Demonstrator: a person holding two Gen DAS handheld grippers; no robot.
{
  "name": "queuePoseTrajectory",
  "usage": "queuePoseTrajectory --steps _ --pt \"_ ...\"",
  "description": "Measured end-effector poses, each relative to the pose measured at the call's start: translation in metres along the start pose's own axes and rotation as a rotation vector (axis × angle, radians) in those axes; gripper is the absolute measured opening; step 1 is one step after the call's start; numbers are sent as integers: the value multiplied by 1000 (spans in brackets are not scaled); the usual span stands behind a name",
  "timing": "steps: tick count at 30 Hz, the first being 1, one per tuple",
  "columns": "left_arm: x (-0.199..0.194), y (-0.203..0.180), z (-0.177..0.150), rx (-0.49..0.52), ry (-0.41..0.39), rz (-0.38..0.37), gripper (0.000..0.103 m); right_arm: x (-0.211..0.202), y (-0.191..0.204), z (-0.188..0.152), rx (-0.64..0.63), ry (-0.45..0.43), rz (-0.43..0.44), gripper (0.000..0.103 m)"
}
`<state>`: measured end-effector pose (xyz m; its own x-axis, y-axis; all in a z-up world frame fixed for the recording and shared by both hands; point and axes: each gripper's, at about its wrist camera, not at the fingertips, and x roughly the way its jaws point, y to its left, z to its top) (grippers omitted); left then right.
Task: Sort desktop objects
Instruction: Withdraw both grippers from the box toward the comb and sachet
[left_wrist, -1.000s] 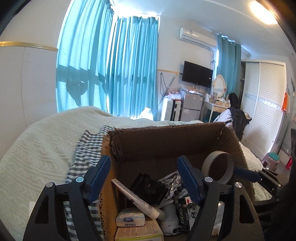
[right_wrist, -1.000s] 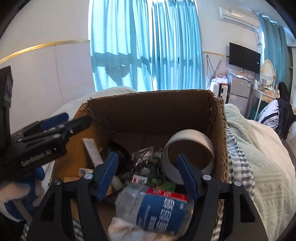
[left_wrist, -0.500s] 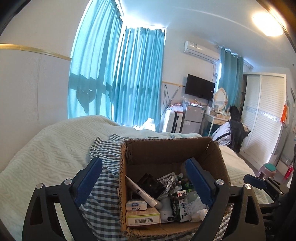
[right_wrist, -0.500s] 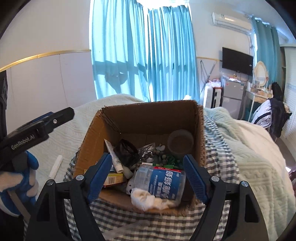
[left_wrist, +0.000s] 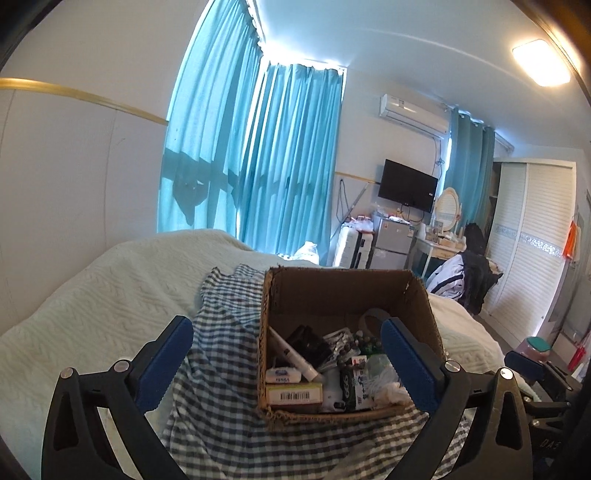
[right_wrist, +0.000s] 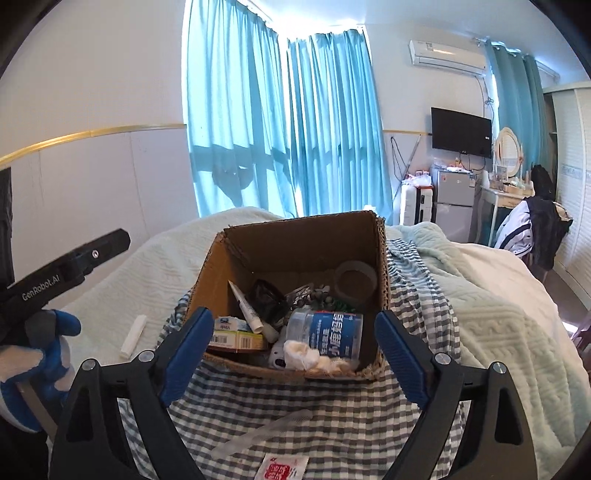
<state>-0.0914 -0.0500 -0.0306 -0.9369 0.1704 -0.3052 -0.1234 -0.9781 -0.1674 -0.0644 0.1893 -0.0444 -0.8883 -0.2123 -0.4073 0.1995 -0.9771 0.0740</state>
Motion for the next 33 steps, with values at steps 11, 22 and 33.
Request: queuePoseTrajectory --steps 11,22,33 --pt "-22 -19 -34 52 21 8 103 -32 -10 -23 29 14 -46 91" --pt "-8 -37 -86 170 47 -25 103 -38 -13 -59 27 75 -78 91" --pt "50 -32 -129 194 300 -57 103 12 -6 -96 5 243 -53 91"
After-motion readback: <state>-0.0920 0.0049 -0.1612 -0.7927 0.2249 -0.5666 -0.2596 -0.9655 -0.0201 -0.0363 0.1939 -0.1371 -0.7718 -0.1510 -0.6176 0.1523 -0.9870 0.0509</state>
